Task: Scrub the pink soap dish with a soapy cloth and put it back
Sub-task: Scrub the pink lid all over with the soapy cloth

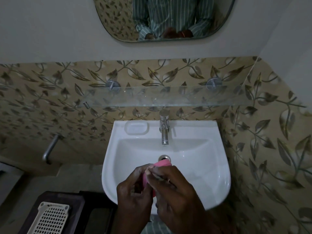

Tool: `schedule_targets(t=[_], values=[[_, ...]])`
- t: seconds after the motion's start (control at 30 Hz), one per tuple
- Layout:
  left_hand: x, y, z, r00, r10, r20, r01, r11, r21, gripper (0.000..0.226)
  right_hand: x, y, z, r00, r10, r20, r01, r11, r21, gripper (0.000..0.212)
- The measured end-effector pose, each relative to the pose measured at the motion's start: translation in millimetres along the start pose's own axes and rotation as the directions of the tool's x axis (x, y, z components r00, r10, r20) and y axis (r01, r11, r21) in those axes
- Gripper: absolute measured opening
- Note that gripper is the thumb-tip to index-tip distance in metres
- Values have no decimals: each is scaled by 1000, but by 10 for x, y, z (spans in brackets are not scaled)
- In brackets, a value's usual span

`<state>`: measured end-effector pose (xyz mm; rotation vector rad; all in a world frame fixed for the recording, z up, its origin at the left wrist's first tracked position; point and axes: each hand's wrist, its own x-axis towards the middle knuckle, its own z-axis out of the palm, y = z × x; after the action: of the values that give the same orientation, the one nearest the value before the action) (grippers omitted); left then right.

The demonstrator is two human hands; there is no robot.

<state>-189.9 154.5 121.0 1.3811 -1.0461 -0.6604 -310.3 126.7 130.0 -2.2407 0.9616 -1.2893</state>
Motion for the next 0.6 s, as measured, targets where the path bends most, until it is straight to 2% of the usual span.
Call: schedule_targets(t=[0.07,0.13,0.23,0.3,0.43,0.5,0.6], values=[[11,15,-15,998,-12,-69,11,1000,-15,40,17,100,-28,996,68,-57,-67,998,8,27],[33,24,-42,989,-10,-150,8,1000,-9,40,14,207,-41,970,210,-121,-204,977,61,29],[73,22,-61,990,-6,-142,8,1000,16,43,-49,231,-5,946,287,-150,-278,958,77,33],[89,45,-66,990,-12,-138,15,1000,19,44,-46,208,3,947,274,-165,-265,961,78,31],[119,98,-107,992,40,-124,-41,999,-5,26,-20,167,13,948,249,-199,-246,968,39,31],[101,96,-103,996,47,-72,-46,999,22,30,-30,119,24,949,225,-220,-223,974,33,30],[45,81,-107,999,34,-8,-34,999,-2,45,-37,-21,116,989,40,-141,-45,998,-36,28]])
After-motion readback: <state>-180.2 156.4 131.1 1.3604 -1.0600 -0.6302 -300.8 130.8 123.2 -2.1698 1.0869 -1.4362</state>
